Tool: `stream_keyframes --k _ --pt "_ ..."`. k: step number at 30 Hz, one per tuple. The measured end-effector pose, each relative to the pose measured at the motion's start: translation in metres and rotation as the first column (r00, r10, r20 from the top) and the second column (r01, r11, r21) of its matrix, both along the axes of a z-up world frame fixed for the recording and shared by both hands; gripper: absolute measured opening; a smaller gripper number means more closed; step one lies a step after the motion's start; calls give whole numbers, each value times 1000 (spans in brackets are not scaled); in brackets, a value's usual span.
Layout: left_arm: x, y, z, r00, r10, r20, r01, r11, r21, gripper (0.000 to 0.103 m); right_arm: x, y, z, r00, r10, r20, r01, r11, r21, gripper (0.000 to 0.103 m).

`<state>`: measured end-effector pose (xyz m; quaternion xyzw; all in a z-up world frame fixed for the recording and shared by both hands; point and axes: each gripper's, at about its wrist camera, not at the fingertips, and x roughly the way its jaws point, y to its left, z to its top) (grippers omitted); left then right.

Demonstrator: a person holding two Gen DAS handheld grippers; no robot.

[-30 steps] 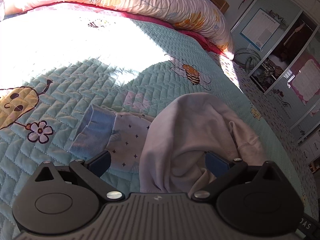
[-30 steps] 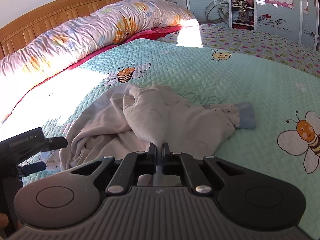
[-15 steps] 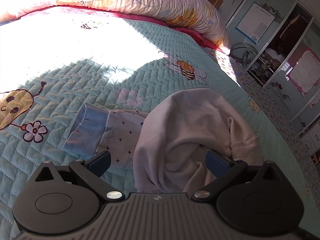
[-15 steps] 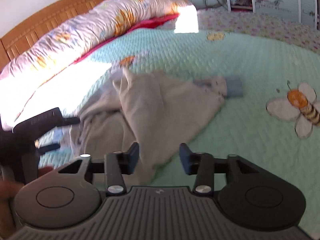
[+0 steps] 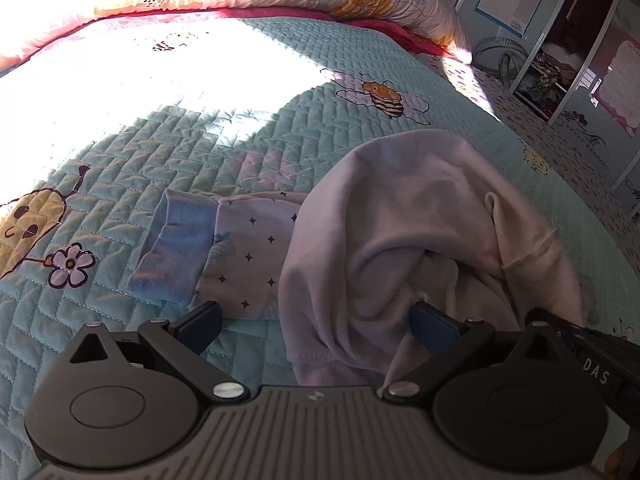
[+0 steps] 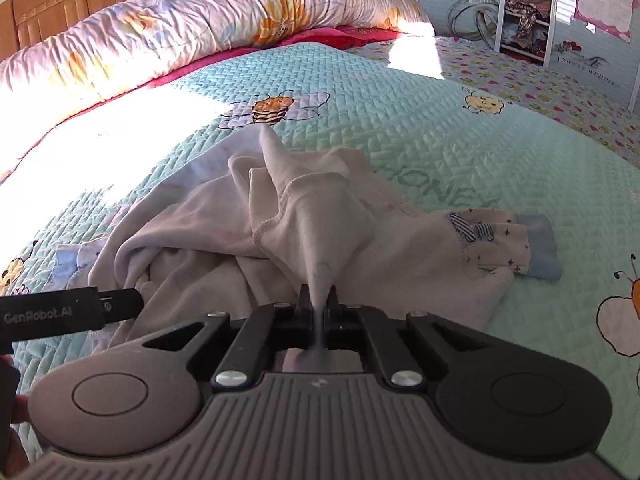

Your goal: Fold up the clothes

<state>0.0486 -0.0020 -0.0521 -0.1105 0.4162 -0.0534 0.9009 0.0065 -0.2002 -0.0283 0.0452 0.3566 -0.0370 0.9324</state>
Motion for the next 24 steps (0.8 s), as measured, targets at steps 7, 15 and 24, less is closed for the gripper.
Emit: stream_keyframes --k 7,15,24 --pt "-10 -18 12 994 -96 51 93 994 60 103 -68 -13 14 996 -84 34 82 995 49 3" --pt "-26 -44 27 958 -266 107 258 963 82 103 -141 2 -7 996 -67 -50 67 998 -6 3" --pt "-44 -78 30 905 -411 111 398 909 122 103 -166 2 -1 991 -111 -71 108 993 -46 3"
